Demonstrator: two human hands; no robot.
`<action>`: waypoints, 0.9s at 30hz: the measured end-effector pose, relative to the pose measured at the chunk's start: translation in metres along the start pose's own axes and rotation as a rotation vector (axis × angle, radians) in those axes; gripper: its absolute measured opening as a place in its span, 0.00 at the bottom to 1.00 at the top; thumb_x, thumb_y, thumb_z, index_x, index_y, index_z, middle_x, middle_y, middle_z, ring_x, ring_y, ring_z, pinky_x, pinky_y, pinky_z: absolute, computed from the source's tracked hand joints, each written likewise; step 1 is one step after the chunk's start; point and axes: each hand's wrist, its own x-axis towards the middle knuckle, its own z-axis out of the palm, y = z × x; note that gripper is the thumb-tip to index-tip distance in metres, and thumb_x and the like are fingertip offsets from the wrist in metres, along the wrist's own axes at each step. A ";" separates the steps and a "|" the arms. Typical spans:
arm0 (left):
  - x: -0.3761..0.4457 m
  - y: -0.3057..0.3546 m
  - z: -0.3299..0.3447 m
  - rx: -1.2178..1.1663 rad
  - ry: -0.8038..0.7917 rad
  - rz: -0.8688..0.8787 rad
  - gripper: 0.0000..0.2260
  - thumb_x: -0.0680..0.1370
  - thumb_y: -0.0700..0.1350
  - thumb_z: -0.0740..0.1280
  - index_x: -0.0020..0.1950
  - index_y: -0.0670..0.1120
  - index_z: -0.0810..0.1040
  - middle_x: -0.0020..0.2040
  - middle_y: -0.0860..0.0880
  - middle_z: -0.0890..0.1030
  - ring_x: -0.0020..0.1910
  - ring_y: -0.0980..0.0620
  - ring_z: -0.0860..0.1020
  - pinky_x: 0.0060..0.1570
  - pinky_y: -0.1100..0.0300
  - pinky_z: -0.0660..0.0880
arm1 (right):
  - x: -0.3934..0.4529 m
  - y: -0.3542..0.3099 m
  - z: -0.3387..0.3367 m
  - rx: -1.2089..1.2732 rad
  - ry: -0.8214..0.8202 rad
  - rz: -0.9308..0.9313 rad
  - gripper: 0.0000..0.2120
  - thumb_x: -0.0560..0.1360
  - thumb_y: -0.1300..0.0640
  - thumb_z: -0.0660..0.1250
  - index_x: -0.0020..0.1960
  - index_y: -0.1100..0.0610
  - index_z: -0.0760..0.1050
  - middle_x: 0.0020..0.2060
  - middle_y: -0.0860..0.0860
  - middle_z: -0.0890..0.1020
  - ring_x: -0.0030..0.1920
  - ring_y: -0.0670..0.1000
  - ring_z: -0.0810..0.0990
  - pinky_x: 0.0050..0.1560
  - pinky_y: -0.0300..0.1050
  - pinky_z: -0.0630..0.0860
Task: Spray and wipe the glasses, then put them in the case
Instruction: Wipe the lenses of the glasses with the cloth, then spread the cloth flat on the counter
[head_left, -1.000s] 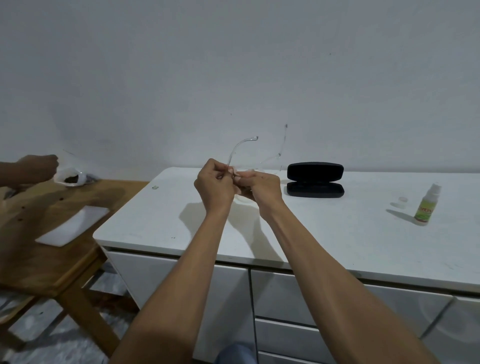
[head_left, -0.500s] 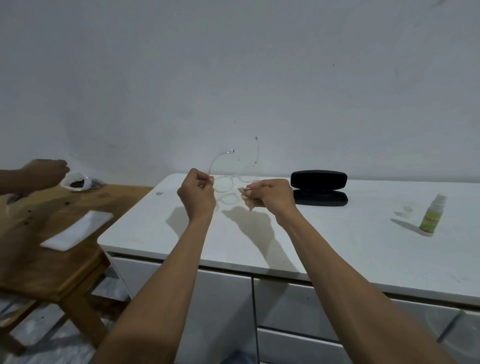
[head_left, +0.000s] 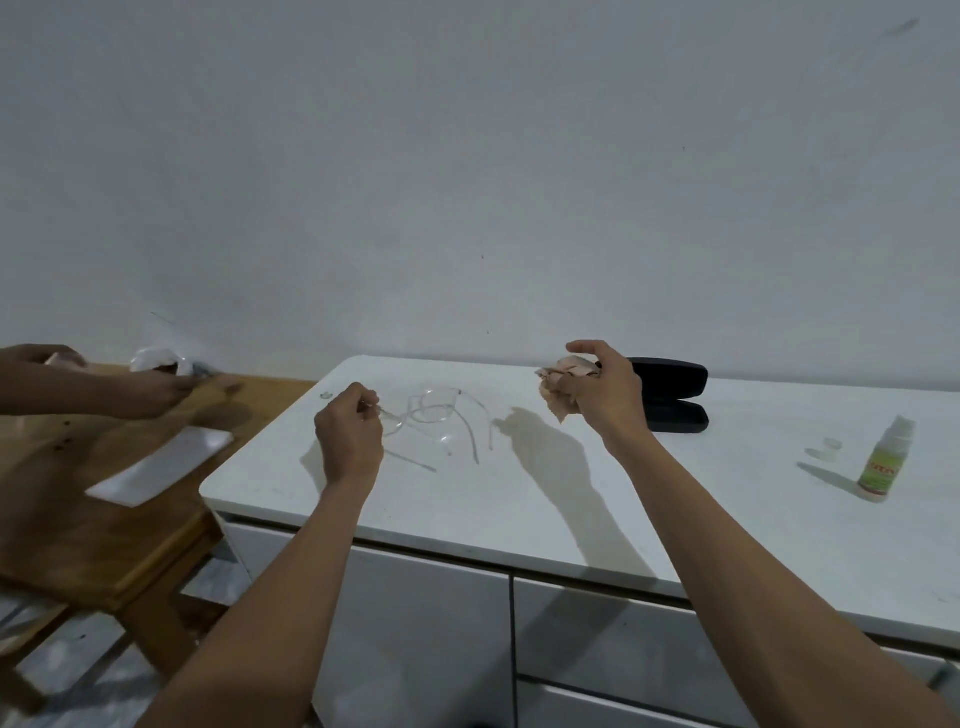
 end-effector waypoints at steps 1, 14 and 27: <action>0.000 -0.004 -0.001 0.018 -0.013 0.007 0.13 0.72 0.23 0.64 0.44 0.38 0.82 0.41 0.46 0.83 0.44 0.45 0.82 0.44 0.59 0.75 | 0.000 -0.001 0.000 -0.029 -0.004 -0.014 0.15 0.75 0.69 0.73 0.59 0.59 0.77 0.39 0.52 0.84 0.29 0.47 0.83 0.32 0.41 0.82; -0.003 -0.018 -0.018 0.204 -0.026 0.132 0.21 0.72 0.22 0.62 0.55 0.39 0.85 0.65 0.40 0.81 0.66 0.40 0.76 0.64 0.52 0.74 | 0.009 0.001 0.009 -0.306 -0.061 -0.080 0.02 0.72 0.59 0.76 0.41 0.56 0.84 0.29 0.44 0.85 0.31 0.39 0.81 0.38 0.35 0.75; -0.019 0.175 0.060 -0.303 -0.619 0.071 0.10 0.72 0.45 0.78 0.52 0.46 0.87 0.44 0.50 0.87 0.43 0.57 0.84 0.43 0.71 0.76 | 0.013 -0.053 -0.022 -0.206 -0.024 -0.089 0.05 0.74 0.54 0.76 0.47 0.53 0.88 0.43 0.46 0.88 0.45 0.41 0.82 0.43 0.38 0.72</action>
